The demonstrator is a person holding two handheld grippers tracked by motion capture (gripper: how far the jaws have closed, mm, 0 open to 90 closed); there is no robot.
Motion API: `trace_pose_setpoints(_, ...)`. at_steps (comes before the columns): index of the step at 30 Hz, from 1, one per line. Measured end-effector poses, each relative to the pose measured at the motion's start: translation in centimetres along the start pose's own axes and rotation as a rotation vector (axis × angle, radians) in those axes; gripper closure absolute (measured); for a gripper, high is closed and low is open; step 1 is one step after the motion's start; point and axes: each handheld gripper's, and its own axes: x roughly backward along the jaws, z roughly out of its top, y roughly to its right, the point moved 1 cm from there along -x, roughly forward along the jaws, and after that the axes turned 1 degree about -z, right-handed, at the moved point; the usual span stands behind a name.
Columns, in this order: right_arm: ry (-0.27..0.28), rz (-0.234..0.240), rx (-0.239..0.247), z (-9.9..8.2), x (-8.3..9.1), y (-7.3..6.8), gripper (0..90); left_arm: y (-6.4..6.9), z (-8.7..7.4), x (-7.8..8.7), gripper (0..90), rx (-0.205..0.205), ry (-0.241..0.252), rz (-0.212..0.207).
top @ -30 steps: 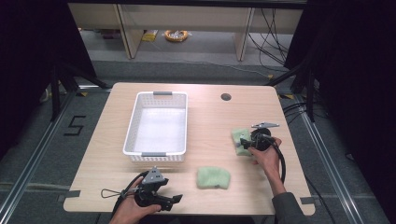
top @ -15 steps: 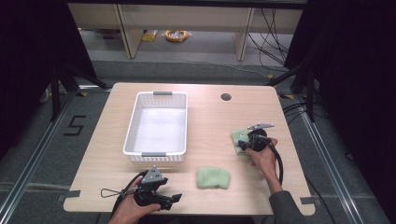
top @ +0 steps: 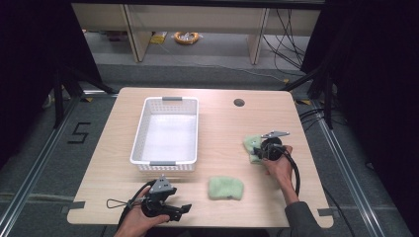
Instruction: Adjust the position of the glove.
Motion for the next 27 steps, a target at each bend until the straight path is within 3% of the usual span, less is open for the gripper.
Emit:
trace_pose_setpoints(2,-0.009,0.017,-0.017,0.1,0.2,0.0,79.8,0.0,0.0,0.0,19.1,0.015,-0.007,0.001)
trace_pose_setpoints(3,0.004,0.010,0.000,0.0,0.2,0.2,80.2,0.0,0.0,0.0,19.1,0.015,-0.007,0.001)
trace_pose_setpoints(4,0.008,0.024,-0.012,0.0,0.3,0.2,80.5,-0.2,0.0,0.1,19.1,-0.010,-0.016,0.003)
trace_pose_setpoints(6,0.004,0.025,-0.017,0.1,0.6,0.1,81.0,-0.2,0.0,0.1,19.1,-0.004,-0.010,0.003)
trace_pose_setpoints(10,0.019,0.042,0.001,0.2,0.9,0.2,81.7,-0.2,0.0,0.1,19.1,-0.014,-0.020,0.002)
trace_pose_setpoints(11,0.029,0.027,0.009,0.3,1.0,0.2,81.7,-0.2,-0.1,0.1,19.1,-0.015,-0.017,0.003)
trace_pose_setpoints(13,0.021,0.042,-0.007,0.3,1.3,0.1,81.8,-0.1,-0.1,0.0,19.1,-0.001,-0.007,0.005)
trace_pose_setpoints(15,0.028,0.039,0.012,0.3,1.4,0.1,81.8,-0.1,-0.1,-0.1,19.1,0.004,-0.004,0.005)
trace_pose_setpoints(17,0.034,0.057,-0.014,0.4,1.9,-0.1,81.8,-0.3,-0.1,0.0,19.1,-0.015,-0.023,0.019)
trace_pose_setpoints(20,0.054,0.064,0.010,0.4,2.1,0.1,81.8,-0.2,-0.1,0.0,19.1,0.000,-0.010,0.007)
trace_pose_setpoints(21,0.046,0.077,-0.015,0.4,2.3,0.0,81.8,-0.3,-0.1,0.0,19.1,-0.018,-0.024,0.018)
trace_pose_setpoints(22,0.059,0.060,0.002,0.4,2.5,0.1,81.9,-0.2,-0.1,0.0,19.1,-0.012,-0.022,0.020)
trace_pose_setpoints(24,0.084,0.068,0.007,0.5,2.7,0.1,81.8,-0.1,-0.1,0.0,19.1,-0.002,-0.007,0.004)
trace_pose_setpoints(27,0.097,0.072,0.033,0.5,3.0,0.1,81.8,-0.3,-0.1,0.0,19.1,-0.014,-0.023,0.023)
